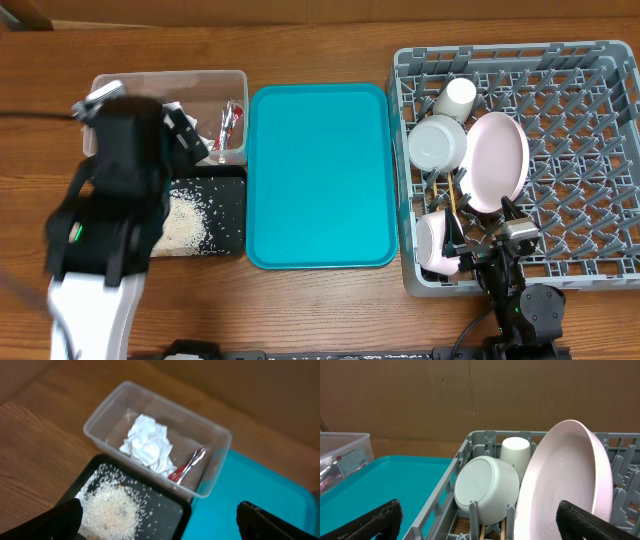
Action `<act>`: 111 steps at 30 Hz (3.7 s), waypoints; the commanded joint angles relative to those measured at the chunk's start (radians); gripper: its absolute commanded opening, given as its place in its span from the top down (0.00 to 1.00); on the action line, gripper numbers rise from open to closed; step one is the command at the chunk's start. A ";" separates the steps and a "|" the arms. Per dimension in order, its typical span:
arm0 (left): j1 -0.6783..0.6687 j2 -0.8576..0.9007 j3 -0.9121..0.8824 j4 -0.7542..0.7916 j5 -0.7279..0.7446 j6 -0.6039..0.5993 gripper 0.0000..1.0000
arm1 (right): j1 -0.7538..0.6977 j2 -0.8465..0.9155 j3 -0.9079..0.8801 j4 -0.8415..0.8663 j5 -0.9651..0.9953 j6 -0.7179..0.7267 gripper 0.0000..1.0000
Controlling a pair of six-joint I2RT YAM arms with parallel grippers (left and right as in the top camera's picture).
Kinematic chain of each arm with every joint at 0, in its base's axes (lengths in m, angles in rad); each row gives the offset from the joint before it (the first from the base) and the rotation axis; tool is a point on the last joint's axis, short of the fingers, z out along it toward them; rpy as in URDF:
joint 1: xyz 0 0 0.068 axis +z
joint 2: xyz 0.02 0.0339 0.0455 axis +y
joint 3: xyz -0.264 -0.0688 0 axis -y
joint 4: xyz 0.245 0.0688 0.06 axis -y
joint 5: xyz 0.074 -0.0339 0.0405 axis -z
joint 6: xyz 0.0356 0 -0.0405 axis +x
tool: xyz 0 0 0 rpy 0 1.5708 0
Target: Sort waste into correct bins and load items into the dishwasher
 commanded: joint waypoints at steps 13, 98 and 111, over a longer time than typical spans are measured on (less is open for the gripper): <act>-0.005 -0.469 0.006 -0.089 -0.005 0.013 0.00 | -0.001 -0.010 -0.011 0.008 -0.006 -0.003 0.00; 0.141 -1.110 -1.437 0.981 0.410 0.548 0.00 | -0.001 -0.010 -0.011 0.008 -0.006 -0.003 0.00; 0.143 -1.110 -1.437 0.982 0.410 0.541 0.00 | -0.001 -0.010 -0.011 0.008 -0.006 -0.003 0.00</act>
